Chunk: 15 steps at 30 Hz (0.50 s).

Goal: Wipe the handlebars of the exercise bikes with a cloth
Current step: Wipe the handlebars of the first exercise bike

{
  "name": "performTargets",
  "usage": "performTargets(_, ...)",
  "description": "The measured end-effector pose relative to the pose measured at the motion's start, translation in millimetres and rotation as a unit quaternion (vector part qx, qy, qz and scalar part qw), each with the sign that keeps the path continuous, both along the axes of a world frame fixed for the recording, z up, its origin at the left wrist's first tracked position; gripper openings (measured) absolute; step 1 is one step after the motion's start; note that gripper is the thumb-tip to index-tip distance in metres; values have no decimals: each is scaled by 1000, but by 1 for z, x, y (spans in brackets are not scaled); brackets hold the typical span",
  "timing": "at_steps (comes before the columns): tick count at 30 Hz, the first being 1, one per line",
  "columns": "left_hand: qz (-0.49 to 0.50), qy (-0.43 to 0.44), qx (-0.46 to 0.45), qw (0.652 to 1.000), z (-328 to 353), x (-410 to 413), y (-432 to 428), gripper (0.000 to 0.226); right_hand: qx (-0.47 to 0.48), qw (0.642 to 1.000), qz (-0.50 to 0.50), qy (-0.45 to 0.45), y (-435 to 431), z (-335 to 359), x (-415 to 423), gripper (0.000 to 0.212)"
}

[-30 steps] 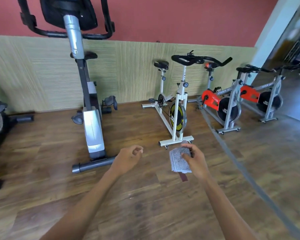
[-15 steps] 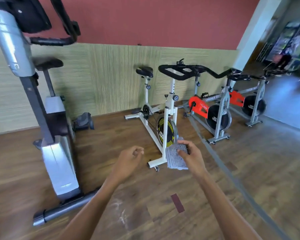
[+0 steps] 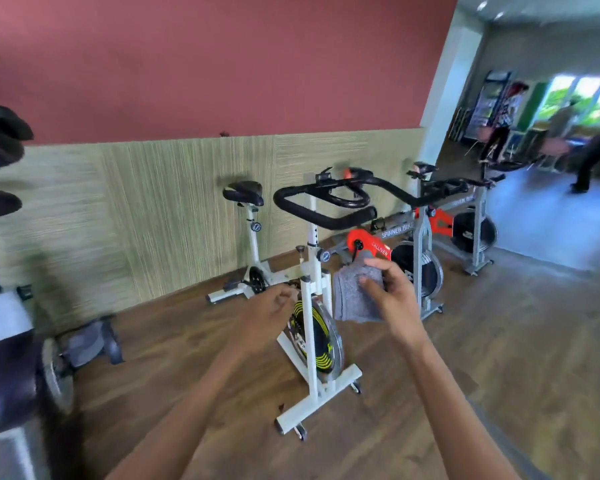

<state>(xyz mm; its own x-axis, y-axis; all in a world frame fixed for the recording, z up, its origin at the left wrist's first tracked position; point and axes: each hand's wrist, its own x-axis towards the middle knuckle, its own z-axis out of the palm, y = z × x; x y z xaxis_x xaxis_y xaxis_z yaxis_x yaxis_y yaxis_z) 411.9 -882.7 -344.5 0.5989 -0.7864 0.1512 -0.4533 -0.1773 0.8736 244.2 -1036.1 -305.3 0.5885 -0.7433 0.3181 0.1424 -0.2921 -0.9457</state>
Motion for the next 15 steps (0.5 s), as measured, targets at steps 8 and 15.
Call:
performTargets(8, -53, -47, -65, 995, 47, 84, -138, 17, -53, 996, -55, -46, -111, 66, 75, 27)
performTargets(15, -61, -140, -128, 980, 40, 148, -217, 34, -146, 981, -103, 78, -155, 48, 111, 36)
